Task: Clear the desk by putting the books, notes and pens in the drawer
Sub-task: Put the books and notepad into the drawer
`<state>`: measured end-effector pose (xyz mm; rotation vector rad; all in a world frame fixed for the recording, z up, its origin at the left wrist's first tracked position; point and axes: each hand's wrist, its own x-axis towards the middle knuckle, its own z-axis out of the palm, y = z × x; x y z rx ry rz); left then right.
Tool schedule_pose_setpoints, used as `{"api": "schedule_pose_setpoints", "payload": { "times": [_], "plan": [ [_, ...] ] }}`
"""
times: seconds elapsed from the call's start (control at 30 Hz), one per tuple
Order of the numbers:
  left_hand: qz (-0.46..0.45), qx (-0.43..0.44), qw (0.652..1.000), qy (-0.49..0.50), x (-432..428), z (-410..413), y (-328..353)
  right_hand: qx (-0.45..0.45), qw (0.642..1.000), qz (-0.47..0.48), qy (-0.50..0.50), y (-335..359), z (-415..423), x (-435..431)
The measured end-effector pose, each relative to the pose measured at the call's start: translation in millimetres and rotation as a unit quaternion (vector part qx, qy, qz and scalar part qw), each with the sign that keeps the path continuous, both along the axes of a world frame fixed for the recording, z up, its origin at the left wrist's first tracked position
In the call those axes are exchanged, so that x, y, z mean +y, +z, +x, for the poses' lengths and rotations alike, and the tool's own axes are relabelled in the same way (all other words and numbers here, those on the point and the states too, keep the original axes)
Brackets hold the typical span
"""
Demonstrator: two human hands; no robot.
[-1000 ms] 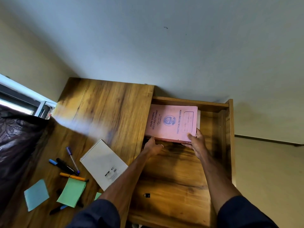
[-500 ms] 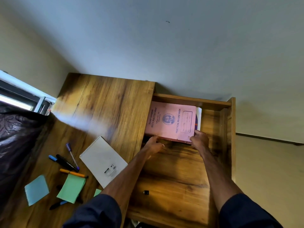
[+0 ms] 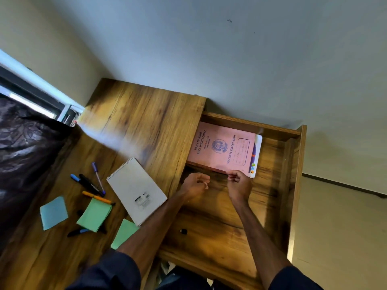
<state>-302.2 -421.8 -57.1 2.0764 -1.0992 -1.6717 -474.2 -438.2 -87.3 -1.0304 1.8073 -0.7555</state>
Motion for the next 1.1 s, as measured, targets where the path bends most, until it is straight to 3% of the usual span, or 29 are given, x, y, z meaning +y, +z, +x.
{"api": "schedule_pose_setpoints", "payload": {
  "times": [0.2,0.47,0.57,0.67,0.77,0.93,1.1],
  "plan": [
    [-0.083,0.01,0.993,0.083,52.3,20.3,44.8,-0.038,0.989,-0.089,0.11,29.1,50.4,36.4],
    [-0.166,-0.101,0.96,0.203,130.1,84.3,61.9,-0.065,0.956,-0.11,0.264,52.0,115.4,78.3],
    [-0.154,-0.13,0.951,0.234,147.1,110.8,56.7,-0.047,0.954,-0.086,0.283,51.9,129.9,89.8],
    [-0.162,-0.216,0.928,0.256,159.8,133.5,56.5,-0.019,0.957,-0.084,0.276,54.4,145.1,99.9],
    [-0.116,-0.268,0.92,0.262,168.3,154.2,58.9,0.052,0.952,-0.1,0.284,58.7,163.7,106.0],
    [-0.032,-0.224,0.949,0.219,167.0,165.2,59.7,0.165,0.928,-0.047,0.331,42.2,184.8,108.2],
    [-0.023,-0.199,0.959,0.201,161.3,162.0,52.6,0.204,0.918,-0.023,0.34,36.9,189.9,111.6]
  ]
}}
